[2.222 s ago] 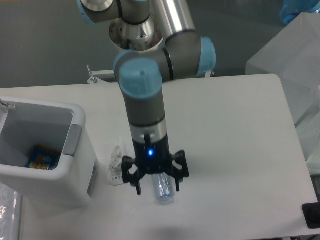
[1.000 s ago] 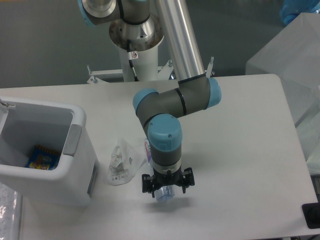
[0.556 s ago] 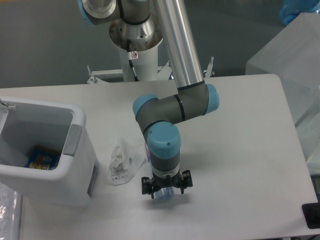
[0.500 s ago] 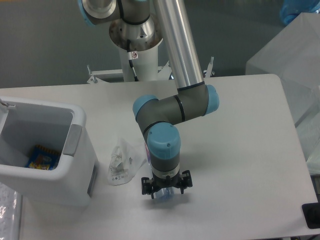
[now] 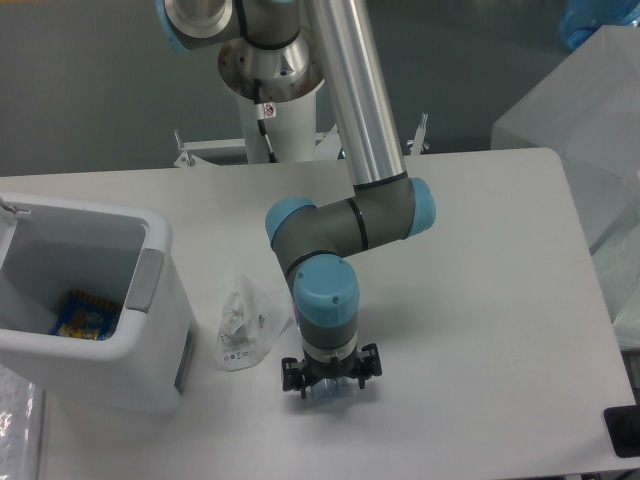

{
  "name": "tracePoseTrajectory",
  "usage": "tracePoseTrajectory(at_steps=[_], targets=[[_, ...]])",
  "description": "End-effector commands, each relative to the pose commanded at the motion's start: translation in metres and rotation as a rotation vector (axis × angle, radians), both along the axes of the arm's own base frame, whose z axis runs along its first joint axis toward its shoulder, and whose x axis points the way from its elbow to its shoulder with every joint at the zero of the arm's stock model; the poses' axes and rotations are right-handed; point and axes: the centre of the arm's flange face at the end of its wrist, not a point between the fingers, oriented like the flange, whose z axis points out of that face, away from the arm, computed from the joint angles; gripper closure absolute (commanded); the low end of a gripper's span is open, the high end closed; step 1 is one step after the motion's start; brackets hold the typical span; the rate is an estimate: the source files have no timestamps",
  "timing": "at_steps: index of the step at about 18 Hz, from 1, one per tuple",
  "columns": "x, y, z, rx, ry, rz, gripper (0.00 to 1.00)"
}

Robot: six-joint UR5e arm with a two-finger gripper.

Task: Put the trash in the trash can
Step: 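Close the gripper around the bottle's cap end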

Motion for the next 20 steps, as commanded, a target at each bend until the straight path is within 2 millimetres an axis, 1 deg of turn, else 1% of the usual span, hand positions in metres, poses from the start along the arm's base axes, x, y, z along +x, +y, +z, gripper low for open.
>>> tracePoseTrajectory(at_steps=[3, 4, 8, 11, 14, 18, 20], targets=[[0.0007, 0.0004, -0.0021, -0.004, 0.0, -0.001, 0.1], [0.0007, 0.0004, -0.0021, -0.004, 0.0, -0.001, 0.14], [0.0007, 0.0004, -0.0011, -0.003, 0.001, -0.001, 0.19], [0.0008, 0.0003, -0.0002, -0.003, 0.001, -0.001, 0.29], [0.002, 0.0005, 0.0013, -0.002, 0.002, -0.003, 0.3], [0.0024, -0.0001, 0.0015, -0.004, 0.002, -0.002, 0.36], [0.0025, 0.0, 0.0015, -0.003, 0.001, -0.003, 0.37]])
